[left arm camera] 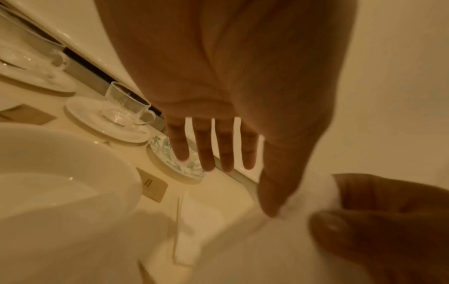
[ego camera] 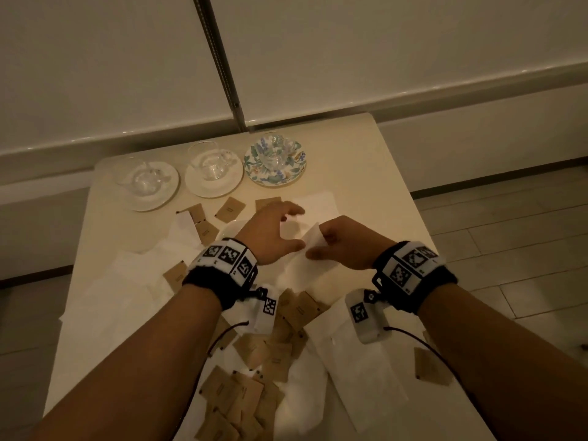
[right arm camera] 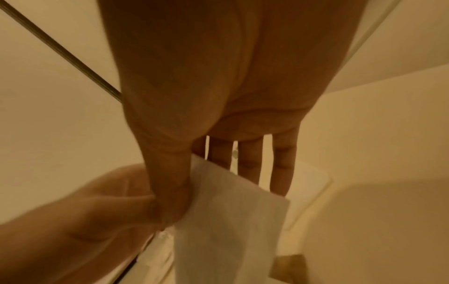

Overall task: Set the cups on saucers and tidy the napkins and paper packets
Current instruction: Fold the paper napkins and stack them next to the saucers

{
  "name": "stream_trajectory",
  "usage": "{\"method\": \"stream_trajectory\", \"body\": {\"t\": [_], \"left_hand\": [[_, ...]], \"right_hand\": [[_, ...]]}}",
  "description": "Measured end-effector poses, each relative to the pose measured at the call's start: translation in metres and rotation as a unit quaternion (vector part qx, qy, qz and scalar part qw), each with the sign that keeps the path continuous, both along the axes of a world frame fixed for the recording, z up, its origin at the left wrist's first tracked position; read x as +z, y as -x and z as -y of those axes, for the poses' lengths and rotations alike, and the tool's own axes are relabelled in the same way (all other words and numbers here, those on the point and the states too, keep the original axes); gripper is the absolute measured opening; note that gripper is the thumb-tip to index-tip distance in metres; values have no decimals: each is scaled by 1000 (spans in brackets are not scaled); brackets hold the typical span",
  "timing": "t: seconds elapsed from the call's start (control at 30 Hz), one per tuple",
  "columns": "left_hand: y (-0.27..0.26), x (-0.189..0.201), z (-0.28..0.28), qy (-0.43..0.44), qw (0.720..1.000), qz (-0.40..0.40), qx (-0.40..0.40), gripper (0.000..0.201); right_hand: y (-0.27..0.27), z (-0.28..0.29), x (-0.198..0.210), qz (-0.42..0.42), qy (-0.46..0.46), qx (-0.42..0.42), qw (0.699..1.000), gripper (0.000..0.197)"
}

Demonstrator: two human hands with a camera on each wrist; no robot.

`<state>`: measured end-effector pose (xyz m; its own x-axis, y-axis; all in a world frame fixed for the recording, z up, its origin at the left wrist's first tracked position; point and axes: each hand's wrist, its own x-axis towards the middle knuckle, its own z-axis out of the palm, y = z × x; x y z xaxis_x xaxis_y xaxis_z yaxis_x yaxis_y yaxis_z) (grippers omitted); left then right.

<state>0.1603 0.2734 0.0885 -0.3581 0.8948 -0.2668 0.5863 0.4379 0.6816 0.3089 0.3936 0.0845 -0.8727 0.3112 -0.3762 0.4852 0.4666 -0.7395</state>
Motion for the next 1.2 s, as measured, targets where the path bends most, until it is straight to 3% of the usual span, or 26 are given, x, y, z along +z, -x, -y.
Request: {"method": "stream_trajectory", "body": {"t": [0.07, 0.2, 0.4, 0.47, 0.57, 0.67, 0.77, 0.9, 1.03, 1.2], "left_hand": [[5, 5, -10, 18, 997, 72, -19, 65], [9, 10, -27, 68, 981, 166, -74, 39], [12, -4, -36, 20, 985, 168, 46, 6], [15, -13, -37, -12, 980, 172, 97, 8], [16, -25, -37, -46, 964, 211, 158, 7], [17, -35, -36, -71, 946, 241, 204, 12], [18, -39, -36, -79, 936, 252, 233, 14], [17, -41, -37, -92, 917, 283, 264, 15], [18, -44, -36, -95, 907, 297, 283, 11], [19, -44, -34, -96, 906, 302, 282, 11]], "right_hand": [[2, -3, 9, 9, 0, 28, 1000, 23], [5, -15, 19, 37, -9, 52, 998, 22], [-1, -41, 4, 26, 52, -51, 997, 23], [-6, -48, -7, 12, 133, -141, 981, 19], [-12, -51, -21, -55, 226, -287, 929, 21], [-12, -50, -31, -103, 274, -368, 882, 18], [-11, -47, -34, -138, 299, -392, 859, 8], [-9, -42, -37, -179, 368, -389, 825, 13], [-7, -39, -42, -172, 375, -389, 824, 26], [-7, -39, -45, -170, 372, -394, 823, 29]]}}
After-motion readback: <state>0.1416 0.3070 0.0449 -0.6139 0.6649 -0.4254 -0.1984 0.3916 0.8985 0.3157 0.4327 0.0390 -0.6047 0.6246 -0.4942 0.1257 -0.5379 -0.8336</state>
